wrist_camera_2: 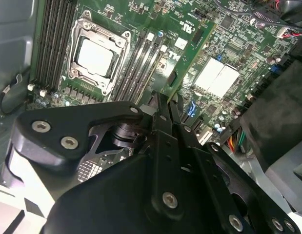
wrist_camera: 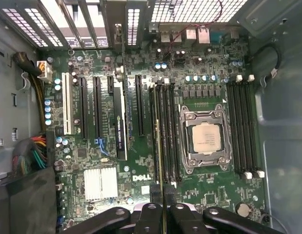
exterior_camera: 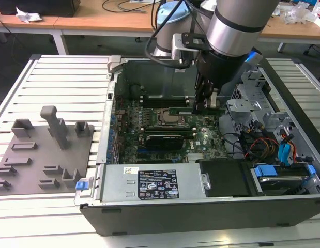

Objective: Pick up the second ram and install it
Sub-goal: 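Pick up the second ram and move it above second insertion slot, then insert the second ram into the second slot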

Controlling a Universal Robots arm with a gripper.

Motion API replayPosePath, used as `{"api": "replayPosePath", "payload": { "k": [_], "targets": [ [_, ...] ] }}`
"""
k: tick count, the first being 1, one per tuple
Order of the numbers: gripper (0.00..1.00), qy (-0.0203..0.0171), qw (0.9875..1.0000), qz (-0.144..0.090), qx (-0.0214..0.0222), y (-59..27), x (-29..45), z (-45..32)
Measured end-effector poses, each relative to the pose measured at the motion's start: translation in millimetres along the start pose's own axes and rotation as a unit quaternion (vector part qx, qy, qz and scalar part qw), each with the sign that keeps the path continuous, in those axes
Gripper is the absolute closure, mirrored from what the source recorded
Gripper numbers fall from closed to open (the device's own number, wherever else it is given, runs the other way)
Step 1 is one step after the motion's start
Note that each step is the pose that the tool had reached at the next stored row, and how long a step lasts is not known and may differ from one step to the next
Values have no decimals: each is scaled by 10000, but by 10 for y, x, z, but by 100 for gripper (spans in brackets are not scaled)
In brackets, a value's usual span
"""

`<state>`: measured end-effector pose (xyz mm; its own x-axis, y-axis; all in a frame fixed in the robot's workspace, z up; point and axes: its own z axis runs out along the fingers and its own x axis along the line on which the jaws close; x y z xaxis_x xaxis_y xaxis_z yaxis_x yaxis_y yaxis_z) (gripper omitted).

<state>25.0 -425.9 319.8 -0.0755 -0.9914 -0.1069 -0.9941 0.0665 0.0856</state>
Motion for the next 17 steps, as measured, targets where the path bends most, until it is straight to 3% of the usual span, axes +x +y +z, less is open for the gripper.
{"api": "replayPosePath", "payload": {
  "k": [5, 17],
  "targets": [
    [87, 0, 10000, 0, 0, -9, 11, 101],
    [87, 0, 10000, 0, 0, -9, 11, 106]
  ]
}}
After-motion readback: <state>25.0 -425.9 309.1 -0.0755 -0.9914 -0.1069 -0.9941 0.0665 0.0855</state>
